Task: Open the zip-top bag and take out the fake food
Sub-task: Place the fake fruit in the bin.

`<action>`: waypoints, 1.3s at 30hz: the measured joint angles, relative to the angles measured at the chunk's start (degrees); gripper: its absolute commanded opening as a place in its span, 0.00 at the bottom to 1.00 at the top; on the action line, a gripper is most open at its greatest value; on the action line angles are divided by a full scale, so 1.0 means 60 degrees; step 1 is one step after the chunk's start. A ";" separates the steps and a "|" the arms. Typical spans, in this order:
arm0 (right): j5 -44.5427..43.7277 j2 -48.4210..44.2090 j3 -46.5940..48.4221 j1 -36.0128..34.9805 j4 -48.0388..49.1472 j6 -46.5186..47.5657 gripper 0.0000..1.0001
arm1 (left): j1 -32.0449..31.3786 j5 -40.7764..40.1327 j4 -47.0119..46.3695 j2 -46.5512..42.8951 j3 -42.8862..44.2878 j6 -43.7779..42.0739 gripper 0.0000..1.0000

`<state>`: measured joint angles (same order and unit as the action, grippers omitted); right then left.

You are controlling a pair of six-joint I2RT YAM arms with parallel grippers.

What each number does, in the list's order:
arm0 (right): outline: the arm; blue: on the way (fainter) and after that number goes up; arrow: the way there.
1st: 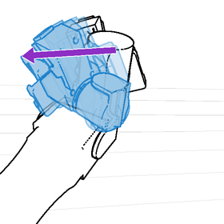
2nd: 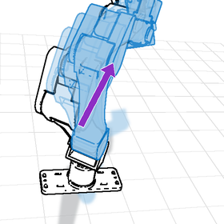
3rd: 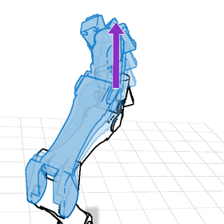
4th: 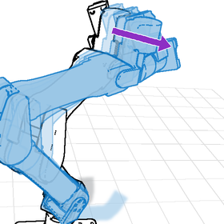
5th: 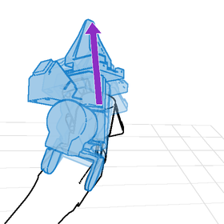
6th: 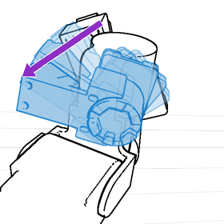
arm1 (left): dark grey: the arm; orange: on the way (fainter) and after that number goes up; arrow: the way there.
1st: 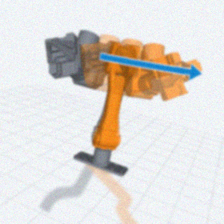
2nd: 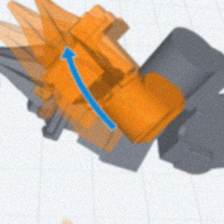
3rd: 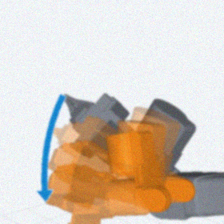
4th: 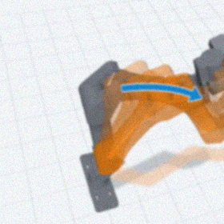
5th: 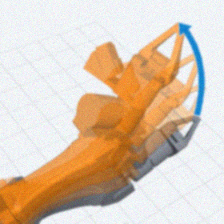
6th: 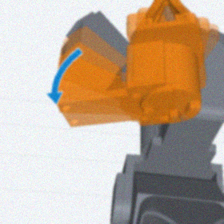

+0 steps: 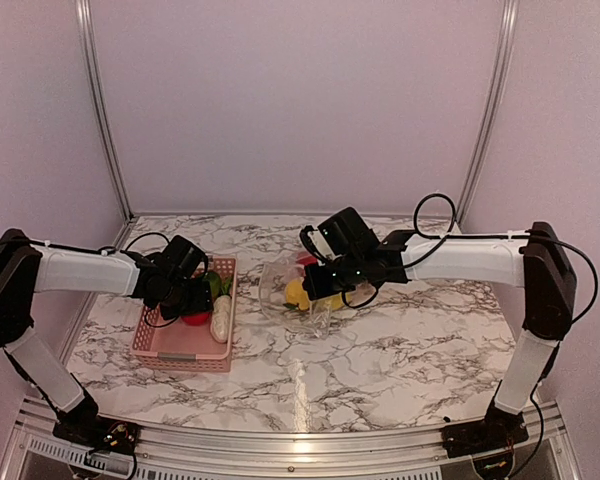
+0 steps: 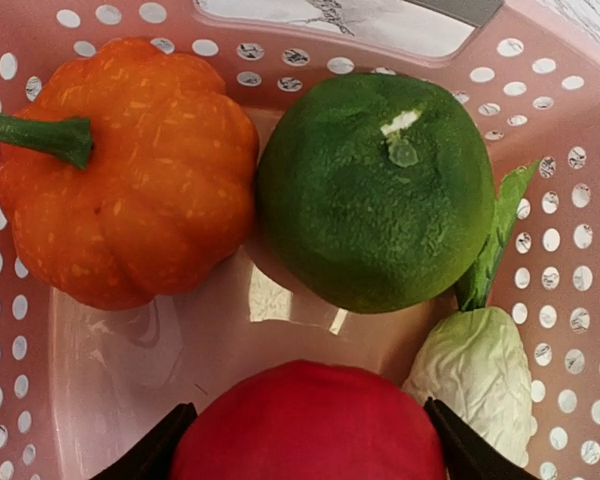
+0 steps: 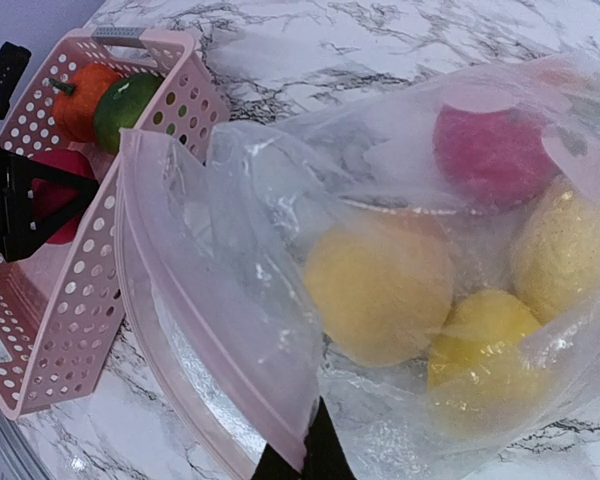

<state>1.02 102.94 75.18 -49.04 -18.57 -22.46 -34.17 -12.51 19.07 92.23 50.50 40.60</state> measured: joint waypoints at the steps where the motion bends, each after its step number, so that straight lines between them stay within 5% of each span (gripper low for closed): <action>1: 0.0000 -0.0004 0.0000 0.0000 -0.0004 0.0000 0.00 | 0.0004 0.0000 -0.0011 0.0018 0.0000 0.0000 0.76; 16: 0.0000 -0.0036 0.0000 -0.0025 -0.0004 0.0004 0.00 | 0.0047 -0.0007 -0.0025 0.0091 0.0153 -0.0204 0.93; 39: -0.0007 -0.0036 0.0000 -0.0040 -0.0007 0.0004 0.00 | -0.0135 0.0044 0.0339 -0.0980 0.1177 -0.0532 0.88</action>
<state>0.97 102.72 75.18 -49.28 -18.61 -22.44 -34.98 -12.25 21.10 86.35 57.56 37.41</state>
